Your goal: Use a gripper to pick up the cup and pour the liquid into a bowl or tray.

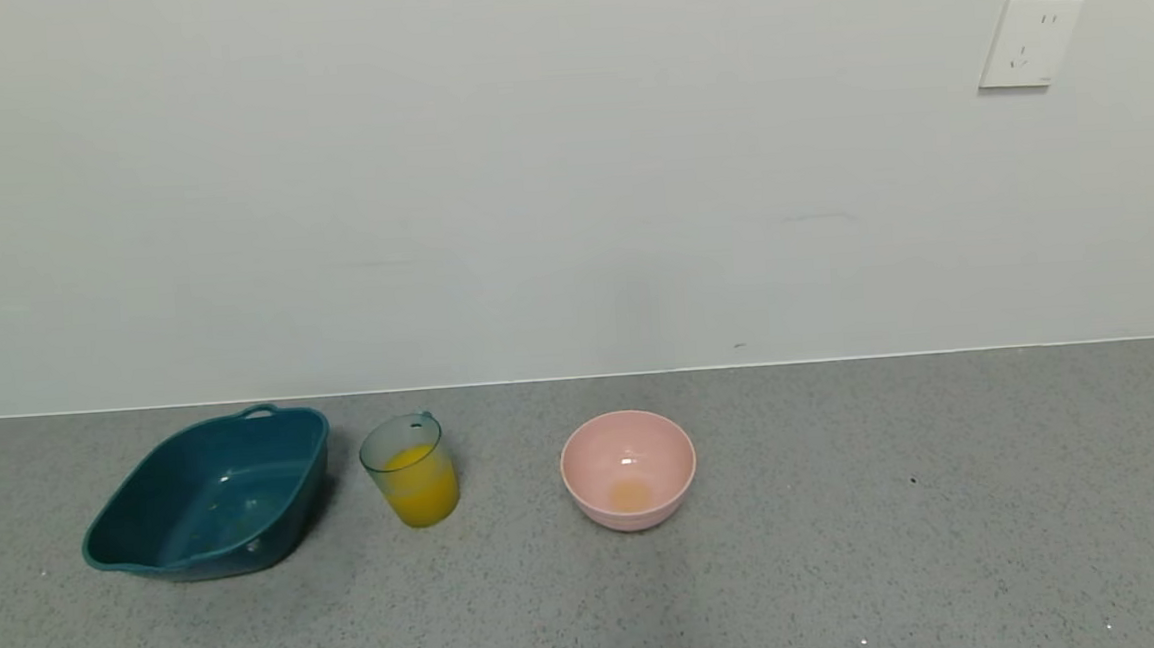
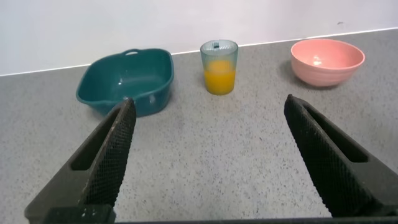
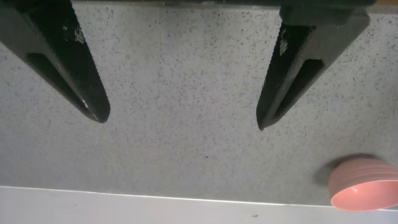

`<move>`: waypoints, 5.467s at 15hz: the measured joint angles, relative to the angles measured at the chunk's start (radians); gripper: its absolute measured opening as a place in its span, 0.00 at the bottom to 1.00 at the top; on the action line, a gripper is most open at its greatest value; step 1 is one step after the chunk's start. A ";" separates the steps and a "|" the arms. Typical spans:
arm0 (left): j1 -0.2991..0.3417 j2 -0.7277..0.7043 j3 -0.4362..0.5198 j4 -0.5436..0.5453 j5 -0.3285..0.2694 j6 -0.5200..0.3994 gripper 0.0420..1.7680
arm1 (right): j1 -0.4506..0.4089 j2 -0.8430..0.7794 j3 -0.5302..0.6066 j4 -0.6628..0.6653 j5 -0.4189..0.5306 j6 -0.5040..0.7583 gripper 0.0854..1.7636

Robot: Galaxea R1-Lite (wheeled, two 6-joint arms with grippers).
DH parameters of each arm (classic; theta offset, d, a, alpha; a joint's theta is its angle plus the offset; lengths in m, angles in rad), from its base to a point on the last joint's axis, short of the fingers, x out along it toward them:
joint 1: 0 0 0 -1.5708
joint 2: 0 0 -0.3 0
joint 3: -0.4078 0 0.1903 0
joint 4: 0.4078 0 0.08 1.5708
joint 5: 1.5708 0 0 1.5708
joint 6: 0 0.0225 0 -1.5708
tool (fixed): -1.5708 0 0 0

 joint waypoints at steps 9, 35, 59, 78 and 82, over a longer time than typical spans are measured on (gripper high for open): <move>-0.009 0.470 -0.422 0.028 0.003 0.029 0.97 | 0.000 0.000 0.000 0.000 0.000 0.000 0.97; -0.186 1.528 -0.327 -0.493 0.013 -0.018 0.97 | 0.000 0.000 0.000 0.000 0.000 0.000 0.97; -0.184 2.134 -0.123 -1.604 0.117 -0.069 0.97 | 0.000 0.000 0.000 0.000 0.000 0.000 0.97; -0.176 2.216 -0.308 -1.603 0.121 -0.086 0.97 | 0.000 0.000 0.000 0.000 0.000 0.000 0.97; -0.176 2.225 -0.324 -1.603 0.120 -0.088 0.97 | 0.000 0.000 0.000 0.000 0.000 0.000 0.97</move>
